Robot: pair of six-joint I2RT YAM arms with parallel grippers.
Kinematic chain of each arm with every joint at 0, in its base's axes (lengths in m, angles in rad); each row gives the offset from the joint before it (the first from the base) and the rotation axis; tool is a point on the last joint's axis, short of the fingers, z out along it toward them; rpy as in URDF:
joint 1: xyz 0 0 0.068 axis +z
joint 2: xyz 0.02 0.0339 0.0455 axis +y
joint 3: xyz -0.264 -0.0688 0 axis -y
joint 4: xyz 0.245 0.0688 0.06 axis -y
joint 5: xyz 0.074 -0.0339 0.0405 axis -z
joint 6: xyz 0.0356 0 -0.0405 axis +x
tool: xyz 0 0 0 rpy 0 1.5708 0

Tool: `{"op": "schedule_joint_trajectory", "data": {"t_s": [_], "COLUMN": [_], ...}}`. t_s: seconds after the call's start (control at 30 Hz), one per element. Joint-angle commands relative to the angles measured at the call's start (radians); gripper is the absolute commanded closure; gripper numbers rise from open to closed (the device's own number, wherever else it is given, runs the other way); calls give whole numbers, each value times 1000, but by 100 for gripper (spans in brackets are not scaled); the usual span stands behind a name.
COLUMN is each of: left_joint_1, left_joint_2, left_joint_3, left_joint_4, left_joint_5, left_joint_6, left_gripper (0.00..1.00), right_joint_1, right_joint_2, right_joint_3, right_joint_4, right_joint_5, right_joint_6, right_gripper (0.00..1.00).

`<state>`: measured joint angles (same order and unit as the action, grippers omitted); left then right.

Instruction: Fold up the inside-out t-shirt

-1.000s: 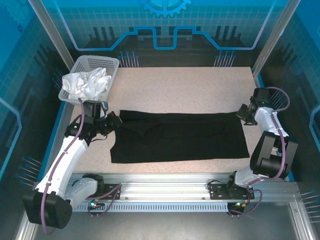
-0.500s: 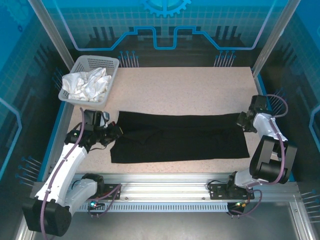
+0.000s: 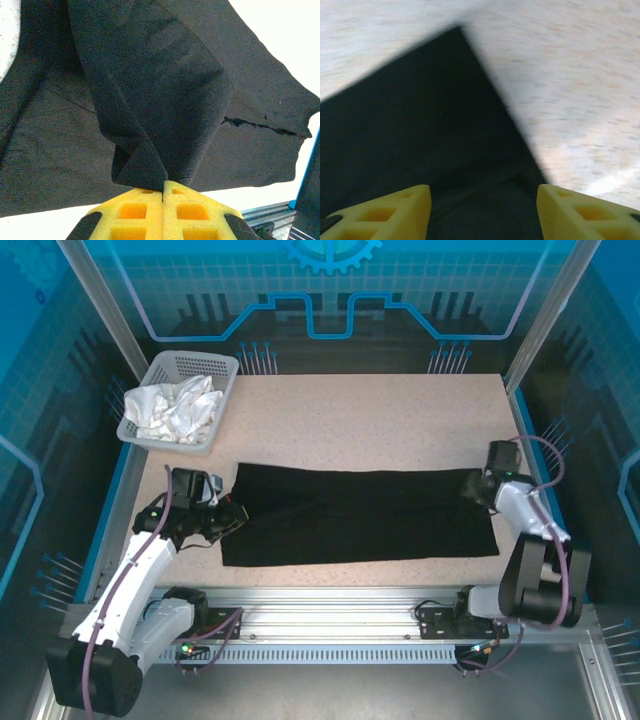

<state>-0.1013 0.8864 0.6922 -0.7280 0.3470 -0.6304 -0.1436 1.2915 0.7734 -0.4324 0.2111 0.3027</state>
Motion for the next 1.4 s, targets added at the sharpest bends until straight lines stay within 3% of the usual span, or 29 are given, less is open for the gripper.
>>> {"op": "schedule_joint_trajectory", "data": {"t_s": [0.0, 0.1, 0.17, 0.23, 0.33, 0.43, 0.77, 0.93, 1.13, 1.37], "left_joint_1": [5, 5, 3, 3, 3, 3, 3, 3, 3, 3], "left_joint_2": [8, 18, 23, 21, 20, 21, 26, 26, 25, 22], "left_joint_3": [-3, 4, 8, 13, 8, -7, -16, -23, -34, -33], "left_joint_4": [10, 18, 20, 18, 23, 38, 48, 50, 54, 42], "left_joint_5": [33, 34, 33, 28, 25, 34, 35, 33, 29, 17], "left_joint_6": [-10, -10, -8, -6, -8, -20, -18, -27, -34, -23], "left_gripper": [100, 100, 100, 100, 100, 100, 100, 100, 100, 100], "right_joint_1": [269, 564, 772, 913, 1072, 1166, 1294, 1303, 1306, 1307], "right_joint_2": [-134, -143, -82, 0, 146, 261, 597, 662, 658, 580], "right_joint_3": [-44, -67, -55, -38, 9, 39, 186, 231, 230, 187], "right_joint_4": [160, 293, 388, 493, 625, 778, 1006, 1033, 1037, 942], "right_joint_5": [-58, -52, 10, 28, 84, 106, 301, 505, 640, 673], "right_joint_6": [-147, -221, -260, -276, -317, -331, -463, -469, -481, -473], "right_gripper": [37, 33, 22, 16, 10, 5, 1, 2, 12, 29]}}
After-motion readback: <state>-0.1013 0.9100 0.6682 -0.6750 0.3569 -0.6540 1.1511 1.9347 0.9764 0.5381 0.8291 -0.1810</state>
